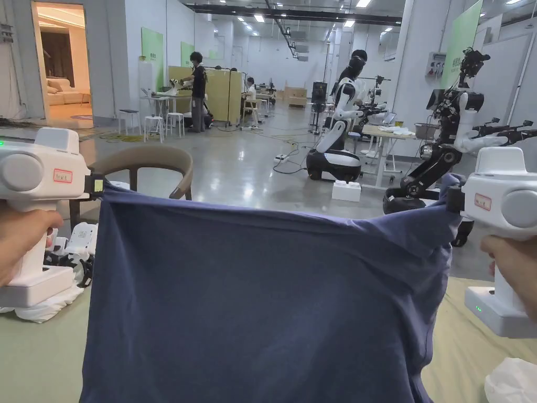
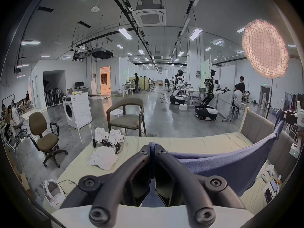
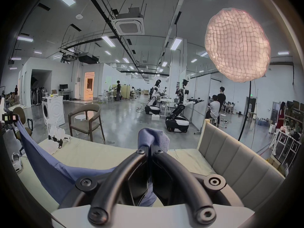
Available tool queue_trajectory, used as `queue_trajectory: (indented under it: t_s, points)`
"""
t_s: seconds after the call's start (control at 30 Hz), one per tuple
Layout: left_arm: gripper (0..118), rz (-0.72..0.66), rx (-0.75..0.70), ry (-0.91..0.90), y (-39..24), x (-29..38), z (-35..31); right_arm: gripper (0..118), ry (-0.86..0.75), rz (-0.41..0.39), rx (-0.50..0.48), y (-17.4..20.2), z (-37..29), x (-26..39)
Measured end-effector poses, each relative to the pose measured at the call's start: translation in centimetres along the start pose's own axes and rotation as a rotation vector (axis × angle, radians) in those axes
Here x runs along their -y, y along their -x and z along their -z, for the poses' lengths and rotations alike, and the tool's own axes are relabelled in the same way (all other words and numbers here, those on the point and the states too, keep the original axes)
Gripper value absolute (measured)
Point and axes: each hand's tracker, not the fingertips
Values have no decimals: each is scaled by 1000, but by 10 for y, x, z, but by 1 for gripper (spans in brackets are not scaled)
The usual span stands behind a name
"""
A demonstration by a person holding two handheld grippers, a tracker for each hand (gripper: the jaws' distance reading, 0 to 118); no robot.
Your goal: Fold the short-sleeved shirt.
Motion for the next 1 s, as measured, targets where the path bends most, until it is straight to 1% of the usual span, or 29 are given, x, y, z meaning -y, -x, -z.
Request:
queue_trajectory:
  t_s: [0.3, 0.5, 0.63, 0.77, 0.9, 1.0]
  points:
    - [0, 38, -29, -59, -10, -54, 19, 0, -59, 0, 21, -1, 24, -56]
    - [0, 48, -33, -73, -14, -60, 25, 0, -81, -18, 40, -2, 31, -68]
    - [0, 69, -32, -59, -15, -38, 27, 0, -78, -22, 37, 0, 29, -49]
    - [0, 57, -11, -15, -11, 9, 23, 0, -36, -55, 20, 5, 19, -9]
    - [0, 46, 20, 34, -7, 58, 10, 0, 18, -67, 7, 6, -3, 37]
    - [0, 37, 36, 45, -6, 96, -16, 0, 41, -75, 6, 4, -32, 69]
